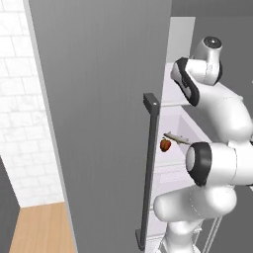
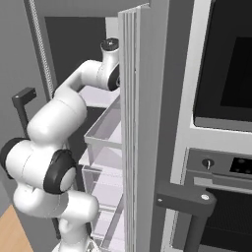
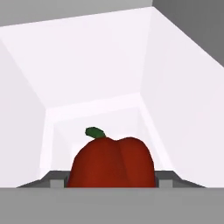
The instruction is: Place one bell pepper and one fish in each tupperware on the nearby counter, to pack two identical lunches.
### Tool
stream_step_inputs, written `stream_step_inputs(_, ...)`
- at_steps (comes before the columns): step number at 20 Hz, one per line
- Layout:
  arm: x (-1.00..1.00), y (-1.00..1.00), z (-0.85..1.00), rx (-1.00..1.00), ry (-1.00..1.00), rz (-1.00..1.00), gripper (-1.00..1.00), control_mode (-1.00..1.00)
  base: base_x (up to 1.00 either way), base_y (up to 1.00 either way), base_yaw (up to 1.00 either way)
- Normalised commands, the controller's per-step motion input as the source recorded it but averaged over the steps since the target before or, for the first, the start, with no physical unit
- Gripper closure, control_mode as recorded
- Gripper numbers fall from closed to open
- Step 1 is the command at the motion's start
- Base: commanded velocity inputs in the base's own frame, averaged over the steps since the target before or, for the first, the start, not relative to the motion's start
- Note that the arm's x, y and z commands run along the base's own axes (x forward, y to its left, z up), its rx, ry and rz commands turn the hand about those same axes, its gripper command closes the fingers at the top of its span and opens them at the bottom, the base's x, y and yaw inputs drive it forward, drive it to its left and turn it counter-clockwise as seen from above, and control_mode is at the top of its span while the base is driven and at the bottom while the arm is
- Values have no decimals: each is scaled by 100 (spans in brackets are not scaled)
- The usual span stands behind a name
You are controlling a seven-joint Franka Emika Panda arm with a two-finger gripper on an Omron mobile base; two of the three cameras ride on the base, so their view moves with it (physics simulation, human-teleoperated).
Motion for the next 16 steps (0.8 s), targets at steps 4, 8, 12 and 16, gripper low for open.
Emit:
stream_step_inputs(4, -100, 40, 0, 0, -11, 0, 100, -100, 0, 0, 0)
stream_step_inputs(8, -100, 51, 0, 0, 3, 0, 100, -100, 0, 0, 0)
stream_step_inputs(12, -100, 41, -13, 0, 0, 3, 100, -100, 0, 0, 0)
stream_step_inputs(16, -100, 22, -34, 0, 0, 6, 100, -100, 0, 0, 0)
